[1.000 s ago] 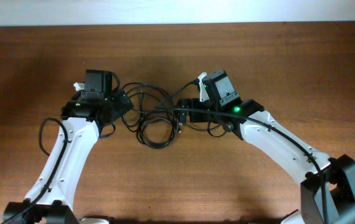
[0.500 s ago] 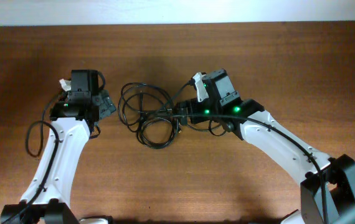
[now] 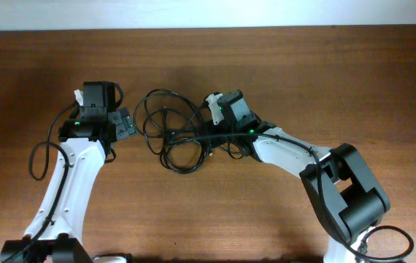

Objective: Untangle cables
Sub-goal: 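Drag one long black cable with the right gripper to the far right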

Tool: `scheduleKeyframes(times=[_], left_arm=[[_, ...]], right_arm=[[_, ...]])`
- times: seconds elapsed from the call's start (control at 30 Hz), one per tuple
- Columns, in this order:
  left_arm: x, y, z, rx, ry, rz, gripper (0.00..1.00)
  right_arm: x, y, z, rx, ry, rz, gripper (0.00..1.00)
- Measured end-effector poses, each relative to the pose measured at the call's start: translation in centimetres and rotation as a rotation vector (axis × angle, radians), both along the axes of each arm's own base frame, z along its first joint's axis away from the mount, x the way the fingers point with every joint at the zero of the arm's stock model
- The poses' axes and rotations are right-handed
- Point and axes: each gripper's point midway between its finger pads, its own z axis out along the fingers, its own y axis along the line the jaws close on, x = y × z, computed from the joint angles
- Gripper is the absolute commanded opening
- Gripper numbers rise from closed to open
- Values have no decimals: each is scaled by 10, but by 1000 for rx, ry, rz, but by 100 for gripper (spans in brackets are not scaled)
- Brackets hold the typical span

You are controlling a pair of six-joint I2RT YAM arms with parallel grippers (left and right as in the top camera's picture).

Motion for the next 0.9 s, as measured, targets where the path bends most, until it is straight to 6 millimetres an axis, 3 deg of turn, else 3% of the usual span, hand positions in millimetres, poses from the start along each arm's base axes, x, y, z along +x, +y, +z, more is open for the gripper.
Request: scheduleKeyframes(times=[0.1,0.37,0.43,0.63,0.73,0.9], left_arm=[[0,0,0,0,0,0,99],[1,0,0,0,-3,0,99],[1,0,0,0,-3,0,99],[1,0,0,0,-3,0,99],[1,0,1,2,-6,1,99],[1,0,1,2,-4,1,99]], right_arm=[[-1,-1,-1,-3,6,-1,4],[-10,-5,-9,-29,53,1,4],[-13,-7,-1,-30,59,3,4],[-30,-18,68,-3,18,2,4],[-47,-31,146,80,-73,-33,4],[-80,-57,234,217,-169,-102,4]])
